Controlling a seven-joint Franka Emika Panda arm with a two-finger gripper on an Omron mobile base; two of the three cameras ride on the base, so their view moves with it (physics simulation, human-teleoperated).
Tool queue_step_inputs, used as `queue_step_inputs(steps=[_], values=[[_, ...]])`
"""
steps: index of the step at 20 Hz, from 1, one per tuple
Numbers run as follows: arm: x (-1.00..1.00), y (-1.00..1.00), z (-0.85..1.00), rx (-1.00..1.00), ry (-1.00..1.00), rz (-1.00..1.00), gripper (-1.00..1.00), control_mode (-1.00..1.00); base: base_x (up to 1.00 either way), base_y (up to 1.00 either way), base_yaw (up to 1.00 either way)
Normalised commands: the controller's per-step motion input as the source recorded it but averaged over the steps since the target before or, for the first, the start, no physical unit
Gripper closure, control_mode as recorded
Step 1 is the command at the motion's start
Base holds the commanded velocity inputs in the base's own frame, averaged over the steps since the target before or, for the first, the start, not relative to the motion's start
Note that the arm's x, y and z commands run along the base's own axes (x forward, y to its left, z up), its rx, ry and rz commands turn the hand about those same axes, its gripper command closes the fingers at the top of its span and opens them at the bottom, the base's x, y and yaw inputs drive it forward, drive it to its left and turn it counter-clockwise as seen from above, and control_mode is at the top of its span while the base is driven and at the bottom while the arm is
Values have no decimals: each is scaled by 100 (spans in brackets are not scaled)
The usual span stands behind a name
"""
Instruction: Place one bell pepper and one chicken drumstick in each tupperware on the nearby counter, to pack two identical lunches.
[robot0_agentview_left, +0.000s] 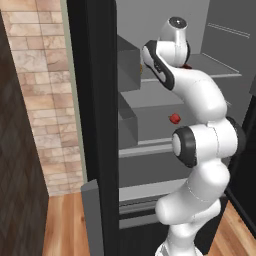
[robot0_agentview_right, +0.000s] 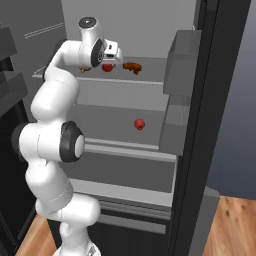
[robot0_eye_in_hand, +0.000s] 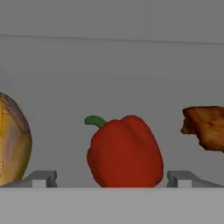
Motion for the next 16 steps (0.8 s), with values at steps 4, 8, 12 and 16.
queue_step_inputs(steps=[4, 8, 12, 16], values=[[37, -5, -11, 0, 1, 0, -100, -100, 0, 0, 0], [31, -3, -12, 0, 3, 0, -100, -100, 0, 0, 0], [4, 0, -23, -1, 9, 0, -100, -100, 0, 0, 0], [0, 0, -32, -2, 13, 0, -100, -100, 0, 0, 0]])
